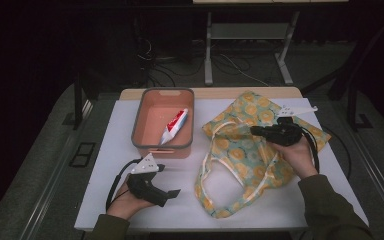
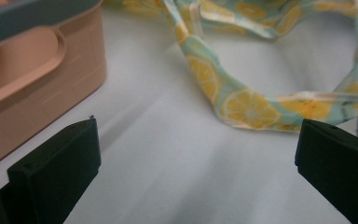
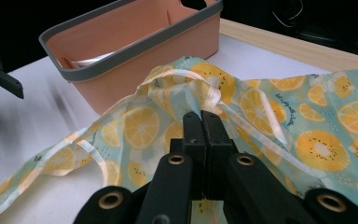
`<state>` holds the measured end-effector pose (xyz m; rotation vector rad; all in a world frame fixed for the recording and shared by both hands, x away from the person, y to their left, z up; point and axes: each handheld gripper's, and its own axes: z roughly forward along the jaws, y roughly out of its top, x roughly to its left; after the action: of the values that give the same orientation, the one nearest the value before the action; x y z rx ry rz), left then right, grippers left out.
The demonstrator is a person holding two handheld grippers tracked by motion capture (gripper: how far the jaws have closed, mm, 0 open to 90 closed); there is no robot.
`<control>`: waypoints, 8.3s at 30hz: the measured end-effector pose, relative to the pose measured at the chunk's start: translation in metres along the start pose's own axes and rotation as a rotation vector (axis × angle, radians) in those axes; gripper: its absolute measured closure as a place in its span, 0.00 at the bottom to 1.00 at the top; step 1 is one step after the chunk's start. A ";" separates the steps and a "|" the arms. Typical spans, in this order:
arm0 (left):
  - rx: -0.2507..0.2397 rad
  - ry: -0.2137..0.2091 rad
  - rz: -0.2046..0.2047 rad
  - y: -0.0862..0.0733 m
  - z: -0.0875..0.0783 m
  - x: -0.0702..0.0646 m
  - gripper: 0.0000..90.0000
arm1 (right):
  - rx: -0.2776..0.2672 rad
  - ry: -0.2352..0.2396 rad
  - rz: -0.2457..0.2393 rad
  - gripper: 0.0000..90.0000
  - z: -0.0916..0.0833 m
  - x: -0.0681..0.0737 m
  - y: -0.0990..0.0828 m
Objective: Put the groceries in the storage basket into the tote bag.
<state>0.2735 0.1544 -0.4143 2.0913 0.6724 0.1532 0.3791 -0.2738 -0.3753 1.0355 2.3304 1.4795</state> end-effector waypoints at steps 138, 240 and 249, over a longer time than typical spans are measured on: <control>0.205 0.087 0.014 0.124 0.013 0.055 0.82 | -0.006 -0.020 0.007 1.00 -0.009 -0.003 -0.007; 0.161 -0.107 0.016 0.103 0.180 -0.015 0.98 | -0.013 -0.028 -0.015 1.00 -0.013 0.002 -0.006; 0.166 -0.040 0.035 0.131 0.207 -0.010 0.99 | -0.013 -0.027 -0.014 1.00 -0.014 0.001 -0.006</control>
<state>0.3912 -0.0602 -0.4292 2.2603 0.6432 0.0771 0.3685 -0.2845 -0.3737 1.0269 2.3017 1.4642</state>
